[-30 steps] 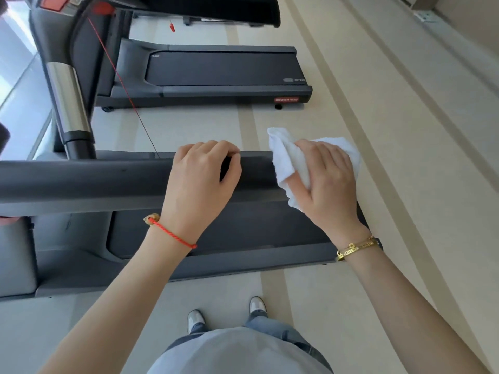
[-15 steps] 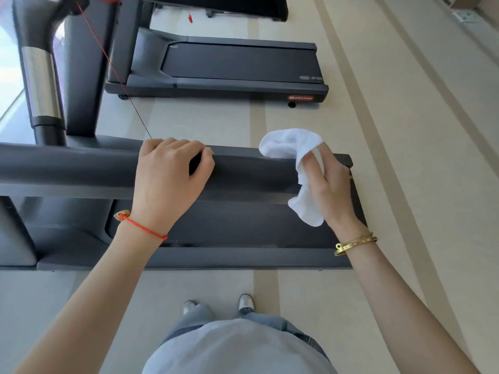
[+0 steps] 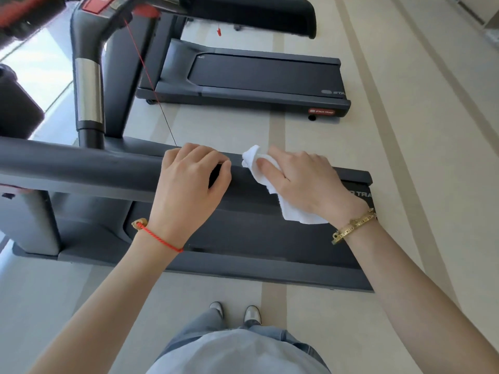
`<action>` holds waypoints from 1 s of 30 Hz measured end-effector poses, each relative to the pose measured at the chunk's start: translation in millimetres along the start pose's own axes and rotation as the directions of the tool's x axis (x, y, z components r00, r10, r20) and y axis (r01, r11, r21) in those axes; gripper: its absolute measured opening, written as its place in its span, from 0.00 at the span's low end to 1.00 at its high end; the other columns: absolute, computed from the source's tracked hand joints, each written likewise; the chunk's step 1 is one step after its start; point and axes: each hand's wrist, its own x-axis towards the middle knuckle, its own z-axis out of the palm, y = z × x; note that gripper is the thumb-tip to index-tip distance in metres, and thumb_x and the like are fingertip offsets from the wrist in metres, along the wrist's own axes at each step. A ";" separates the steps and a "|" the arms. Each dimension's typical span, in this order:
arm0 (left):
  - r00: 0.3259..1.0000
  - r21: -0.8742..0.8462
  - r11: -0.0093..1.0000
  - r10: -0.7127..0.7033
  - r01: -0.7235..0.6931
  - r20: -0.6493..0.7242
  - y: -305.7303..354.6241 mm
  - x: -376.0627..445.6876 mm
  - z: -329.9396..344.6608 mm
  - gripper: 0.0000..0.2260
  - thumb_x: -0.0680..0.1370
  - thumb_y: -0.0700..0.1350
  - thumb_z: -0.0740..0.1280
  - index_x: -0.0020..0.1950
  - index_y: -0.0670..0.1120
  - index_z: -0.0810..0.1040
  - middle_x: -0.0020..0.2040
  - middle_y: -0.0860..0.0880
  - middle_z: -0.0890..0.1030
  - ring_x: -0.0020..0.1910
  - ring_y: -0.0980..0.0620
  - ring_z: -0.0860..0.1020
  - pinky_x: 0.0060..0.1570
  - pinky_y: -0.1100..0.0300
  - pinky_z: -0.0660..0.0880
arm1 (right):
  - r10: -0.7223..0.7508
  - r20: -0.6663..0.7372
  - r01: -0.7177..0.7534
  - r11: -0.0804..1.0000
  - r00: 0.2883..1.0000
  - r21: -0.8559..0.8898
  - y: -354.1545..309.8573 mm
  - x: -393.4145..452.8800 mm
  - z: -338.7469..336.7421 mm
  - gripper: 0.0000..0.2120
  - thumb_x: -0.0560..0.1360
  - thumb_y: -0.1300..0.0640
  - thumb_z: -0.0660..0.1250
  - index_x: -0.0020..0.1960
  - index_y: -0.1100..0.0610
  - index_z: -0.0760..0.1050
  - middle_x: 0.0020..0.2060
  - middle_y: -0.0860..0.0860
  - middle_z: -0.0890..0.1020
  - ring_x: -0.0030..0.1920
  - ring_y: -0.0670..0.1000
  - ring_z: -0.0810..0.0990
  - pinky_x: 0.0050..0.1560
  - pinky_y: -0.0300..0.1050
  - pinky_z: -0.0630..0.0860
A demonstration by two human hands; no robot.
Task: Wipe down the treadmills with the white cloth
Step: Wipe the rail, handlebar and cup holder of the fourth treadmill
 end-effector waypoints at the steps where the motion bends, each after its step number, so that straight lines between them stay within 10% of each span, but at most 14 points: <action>1: 1.000 0.009 1.000 -0.003 0.003 -0.006 -3.6 -1.0 -3.3 0.11 0.82 0.47 0.61 0.48 0.46 0.82 0.46 0.52 0.83 0.51 0.47 0.78 0.55 0.54 0.66 | -0.027 0.006 0.027 1.000 1.000 0.000 -10.3 5.1 1.0 0.17 0.82 0.44 0.48 0.46 0.54 0.66 0.30 0.45 0.69 0.30 0.49 0.69 0.37 0.49 0.61; 8: 0.992 0.043 0.993 -0.109 0.112 -0.067 -54.1 -10.7 -38.2 0.10 0.82 0.45 0.61 0.54 0.47 0.82 0.50 0.53 0.83 0.54 0.49 0.77 0.60 0.55 0.65 | -0.202 -0.092 0.195 0.978 0.975 -0.078 -77.6 30.6 24.3 0.19 0.82 0.40 0.45 0.54 0.54 0.66 0.45 0.49 0.75 0.40 0.52 0.72 0.40 0.44 0.59; 30: 0.988 0.054 0.990 -0.125 0.130 -0.094 -317.8 -28.9 -152.1 0.13 0.83 0.44 0.59 0.53 0.45 0.83 0.49 0.50 0.84 0.51 0.46 0.79 0.60 0.46 0.70 | -0.286 -0.247 0.241 0.950 0.926 -0.196 -310.9 142.7 95.0 0.24 0.83 0.43 0.47 0.61 0.60 0.71 0.47 0.54 0.77 0.44 0.55 0.75 0.45 0.50 0.73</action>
